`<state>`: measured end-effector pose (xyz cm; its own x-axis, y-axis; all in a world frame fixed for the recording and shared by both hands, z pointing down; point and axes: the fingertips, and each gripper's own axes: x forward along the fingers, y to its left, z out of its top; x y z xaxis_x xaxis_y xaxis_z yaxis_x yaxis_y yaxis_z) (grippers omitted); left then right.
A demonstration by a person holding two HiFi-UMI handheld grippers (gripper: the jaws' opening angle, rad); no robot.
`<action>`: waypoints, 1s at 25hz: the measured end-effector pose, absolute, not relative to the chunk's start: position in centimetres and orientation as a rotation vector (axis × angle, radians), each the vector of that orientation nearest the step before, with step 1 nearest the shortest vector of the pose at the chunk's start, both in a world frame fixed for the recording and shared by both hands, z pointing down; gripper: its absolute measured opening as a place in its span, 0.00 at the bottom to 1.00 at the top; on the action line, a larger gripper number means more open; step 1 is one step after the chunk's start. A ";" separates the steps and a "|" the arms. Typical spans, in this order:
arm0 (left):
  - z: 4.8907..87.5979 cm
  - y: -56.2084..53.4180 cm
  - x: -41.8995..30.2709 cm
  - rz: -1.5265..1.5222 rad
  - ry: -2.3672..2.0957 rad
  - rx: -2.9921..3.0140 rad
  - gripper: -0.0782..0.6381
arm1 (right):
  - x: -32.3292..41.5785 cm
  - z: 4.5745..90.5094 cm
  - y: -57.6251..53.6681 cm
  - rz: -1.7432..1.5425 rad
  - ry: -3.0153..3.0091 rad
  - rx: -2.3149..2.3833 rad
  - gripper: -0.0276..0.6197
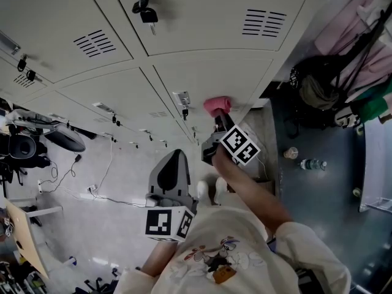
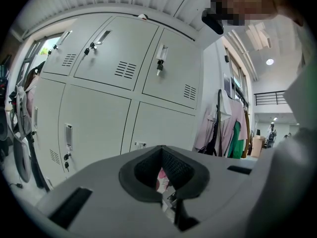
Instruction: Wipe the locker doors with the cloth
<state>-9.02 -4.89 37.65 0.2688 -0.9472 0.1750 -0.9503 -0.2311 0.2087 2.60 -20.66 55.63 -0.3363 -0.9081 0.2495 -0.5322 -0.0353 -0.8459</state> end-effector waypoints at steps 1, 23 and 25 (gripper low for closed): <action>37.7 -4.9 -9.0 0.018 -1.751 2.269 0.12 | 2.6 56.2 -20.6 -1.336 1.863 -1.525 0.17; 38.3 -5.1 -8.9 0.046 -1.741 2.264 0.12 | 2.0 68.2 -20.5 -1.610 1.737 -1.720 0.17; 38.2 -5.0 -8.7 0.046 -1.736 2.269 0.12 | 2.0 68.5 -20.5 -1.618 1.746 -1.719 0.17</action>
<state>-8.73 -5.01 38.23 0.2761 -0.9411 0.1953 -0.9501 -0.2365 0.2035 1.99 -20.48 68.53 -0.3009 -0.8015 0.5169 -0.5765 -0.2789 -0.7680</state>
